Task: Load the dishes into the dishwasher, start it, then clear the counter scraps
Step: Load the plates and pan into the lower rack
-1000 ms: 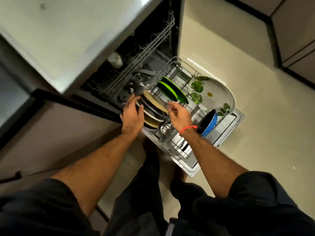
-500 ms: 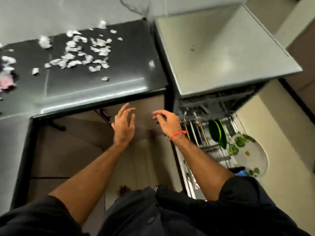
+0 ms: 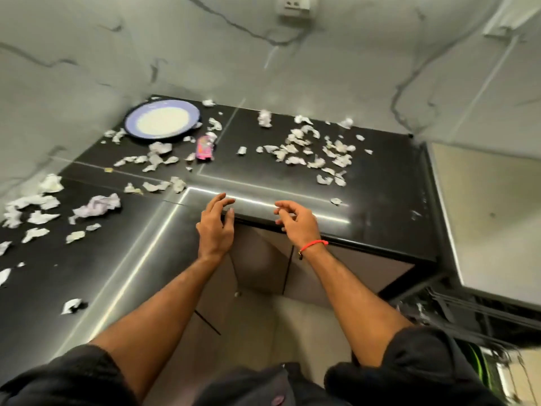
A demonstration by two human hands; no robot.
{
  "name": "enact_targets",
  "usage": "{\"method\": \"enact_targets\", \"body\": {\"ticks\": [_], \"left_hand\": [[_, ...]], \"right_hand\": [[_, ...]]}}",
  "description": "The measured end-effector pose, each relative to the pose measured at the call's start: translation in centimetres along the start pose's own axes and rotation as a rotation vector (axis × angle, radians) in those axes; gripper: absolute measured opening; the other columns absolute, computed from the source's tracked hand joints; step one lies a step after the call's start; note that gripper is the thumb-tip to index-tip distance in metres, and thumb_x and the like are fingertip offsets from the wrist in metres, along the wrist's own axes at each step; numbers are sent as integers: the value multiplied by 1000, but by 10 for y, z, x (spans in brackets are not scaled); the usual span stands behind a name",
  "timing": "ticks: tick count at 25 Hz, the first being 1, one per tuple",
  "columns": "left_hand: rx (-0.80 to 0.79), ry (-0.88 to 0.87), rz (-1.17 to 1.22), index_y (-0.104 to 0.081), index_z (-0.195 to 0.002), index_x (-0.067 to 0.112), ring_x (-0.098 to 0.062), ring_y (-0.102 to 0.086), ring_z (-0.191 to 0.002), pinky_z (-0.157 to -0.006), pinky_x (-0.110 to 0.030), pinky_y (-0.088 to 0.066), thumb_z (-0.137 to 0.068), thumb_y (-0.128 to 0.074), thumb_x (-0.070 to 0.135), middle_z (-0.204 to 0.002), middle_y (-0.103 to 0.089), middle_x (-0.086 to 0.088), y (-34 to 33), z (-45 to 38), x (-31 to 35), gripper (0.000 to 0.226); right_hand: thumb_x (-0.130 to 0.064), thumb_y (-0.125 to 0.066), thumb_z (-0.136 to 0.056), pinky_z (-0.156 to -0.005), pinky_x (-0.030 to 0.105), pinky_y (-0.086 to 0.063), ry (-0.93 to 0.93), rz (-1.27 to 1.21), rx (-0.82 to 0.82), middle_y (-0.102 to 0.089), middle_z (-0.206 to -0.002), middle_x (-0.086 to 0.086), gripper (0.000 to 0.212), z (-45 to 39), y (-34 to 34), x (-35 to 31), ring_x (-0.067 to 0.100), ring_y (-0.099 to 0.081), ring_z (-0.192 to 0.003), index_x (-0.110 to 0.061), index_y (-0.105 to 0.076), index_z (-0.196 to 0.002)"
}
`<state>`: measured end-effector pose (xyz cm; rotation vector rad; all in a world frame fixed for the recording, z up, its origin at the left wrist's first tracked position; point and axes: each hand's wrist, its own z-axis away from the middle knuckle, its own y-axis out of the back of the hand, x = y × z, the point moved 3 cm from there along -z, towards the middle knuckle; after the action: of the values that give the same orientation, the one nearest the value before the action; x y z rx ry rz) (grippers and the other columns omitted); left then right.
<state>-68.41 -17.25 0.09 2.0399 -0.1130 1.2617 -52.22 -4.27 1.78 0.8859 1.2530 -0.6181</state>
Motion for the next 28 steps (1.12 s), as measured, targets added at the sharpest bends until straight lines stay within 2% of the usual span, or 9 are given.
{"method": "enact_targets", "body": {"ticks": [3,7,12,16,21,25,27,28], "left_hand": [[99,17,20,-68,-123,11,-24,-53,-131,-110,-49,-43,-98,-58,9,-140,-57,-6,52,-38,-28,27],[132,66,30,-62,-127,9,-24,-60,-118,-104,-47,-48,-97,-61,13,-134,-58,-6,107,-78,-60,30],[71,223,-23,-53,-137,19,-16,-61,-109,-99,-41,-52,-96,-65,28,-134,-59,-3,143,-117,-99,44],[52,231,-60,-50,-141,15,-21,-58,-121,-102,-35,-48,-95,-67,22,-140,-56,-4,139,-148,-114,50],[-10,355,-82,-46,-144,16,-25,-57,-126,-108,-41,-46,-91,-70,17,-143,-55,-5,111,-212,-145,59],[-4,437,-104,-44,-145,19,-24,-53,-130,-111,-40,-44,-90,-68,14,-146,-52,-3,97,-257,-163,61],[11,449,-149,-42,-147,16,-24,-48,-136,-115,-36,-38,-89,-69,10,-148,-49,-5,94,-281,-170,64],[-9,462,-174,-38,-149,15,-25,-44,-140,-116,-34,-34,-88,-72,10,-151,-46,-6,92,-290,-174,70]], "right_hand": [[-6,-54,-96,-64,19,-51,8,0,-62,-71,-100,3,23,-30,-59,-26,13,-66,-73,-17,-68,-110],[-3,-53,-95,-72,38,-56,35,-22,-105,-71,-102,9,23,-68,-129,-63,18,-65,-73,-12,-68,-111],[-4,-56,-95,-69,34,-58,72,-25,-179,-71,-93,3,22,-112,-197,-90,15,-65,-71,-15,-68,-109],[-3,-57,-93,-75,39,-60,-18,-52,-217,-71,-90,4,21,-146,-228,-80,17,-65,-73,-9,-69,-109],[-8,-67,-89,-87,39,-54,-85,-20,-246,-71,-90,5,16,-228,-266,-60,15,-63,-82,-7,-72,-104],[-7,-65,-90,-83,36,-55,-214,-100,-284,-68,-92,9,7,-285,-295,-55,16,-62,-77,-10,-70,-94],[-6,-63,-92,-86,43,-56,-275,-153,-314,-67,-95,14,7,-318,-312,-57,20,-64,-78,-12,-67,-91],[-5,-63,-93,-88,45,-55,-303,-183,-319,-66,-95,17,4,-334,-321,-58,23,-64,-78,-7,-66,-95]]}}
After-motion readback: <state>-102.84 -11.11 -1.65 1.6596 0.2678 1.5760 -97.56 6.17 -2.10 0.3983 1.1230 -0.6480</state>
